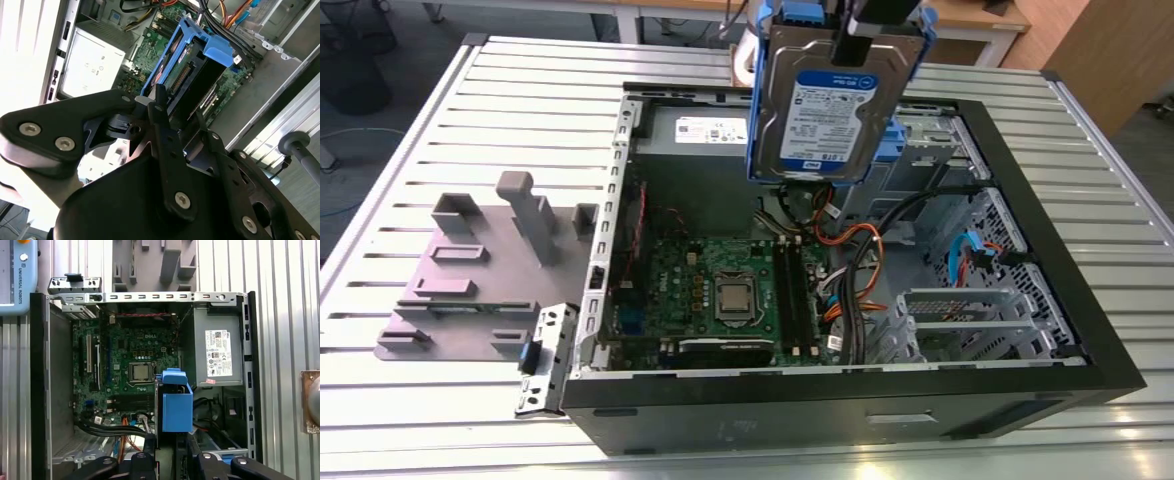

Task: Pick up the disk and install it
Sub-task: 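Pick up the disk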

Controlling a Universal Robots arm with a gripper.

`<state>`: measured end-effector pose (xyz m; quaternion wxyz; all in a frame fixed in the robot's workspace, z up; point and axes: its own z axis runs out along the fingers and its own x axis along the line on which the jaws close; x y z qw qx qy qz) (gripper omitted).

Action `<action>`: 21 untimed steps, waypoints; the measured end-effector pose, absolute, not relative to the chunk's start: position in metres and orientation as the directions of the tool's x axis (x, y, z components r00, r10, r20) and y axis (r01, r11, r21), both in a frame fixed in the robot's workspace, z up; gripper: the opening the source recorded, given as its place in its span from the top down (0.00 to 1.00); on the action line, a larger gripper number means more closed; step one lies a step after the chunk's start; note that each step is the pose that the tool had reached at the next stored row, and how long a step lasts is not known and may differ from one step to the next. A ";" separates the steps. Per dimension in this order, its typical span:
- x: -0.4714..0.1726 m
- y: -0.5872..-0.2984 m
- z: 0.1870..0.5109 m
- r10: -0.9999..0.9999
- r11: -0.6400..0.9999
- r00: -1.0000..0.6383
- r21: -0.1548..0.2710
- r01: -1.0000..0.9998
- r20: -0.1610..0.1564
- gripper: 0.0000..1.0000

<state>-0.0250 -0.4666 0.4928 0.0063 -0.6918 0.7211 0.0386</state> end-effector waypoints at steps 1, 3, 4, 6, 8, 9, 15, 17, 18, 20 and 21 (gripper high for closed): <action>-0.025 -0.467 0.493 -0.997 0.040 -0.043 0.047 -0.998 -0.062 0.65; -0.025 -0.469 0.493 -0.997 0.040 -0.043 0.047 -0.998 -0.062 0.65; -0.025 -0.470 0.493 -0.997 0.040 -0.043 0.047 -0.998 -0.063 0.65; -0.025 -0.472 0.493 -0.997 0.040 -0.043 0.047 -0.998 -0.063 0.65; -0.025 -0.474 0.493 -0.997 0.040 -0.043 0.047 -0.998 -0.063 0.65; -0.025 -0.475 0.493 -0.997 0.040 -0.043 0.047 -0.998 -0.063 0.65; -0.025 -0.480 0.493 -0.997 0.040 -0.043 0.047 -0.998 -0.063 0.65; -0.025 -0.482 0.493 -0.997 0.040 -0.043 0.047 -0.998 -0.062 0.65; -0.025 -0.482 0.493 -0.997 0.040 -0.043 0.047 -0.998 -0.063 0.65; -0.025 -0.482 0.493 -0.997 0.040 -0.043 0.047 -0.998 -0.062 0.65; -0.025 -0.482 0.493 -0.997 0.040 -0.043 0.047 -0.998 -0.062 0.65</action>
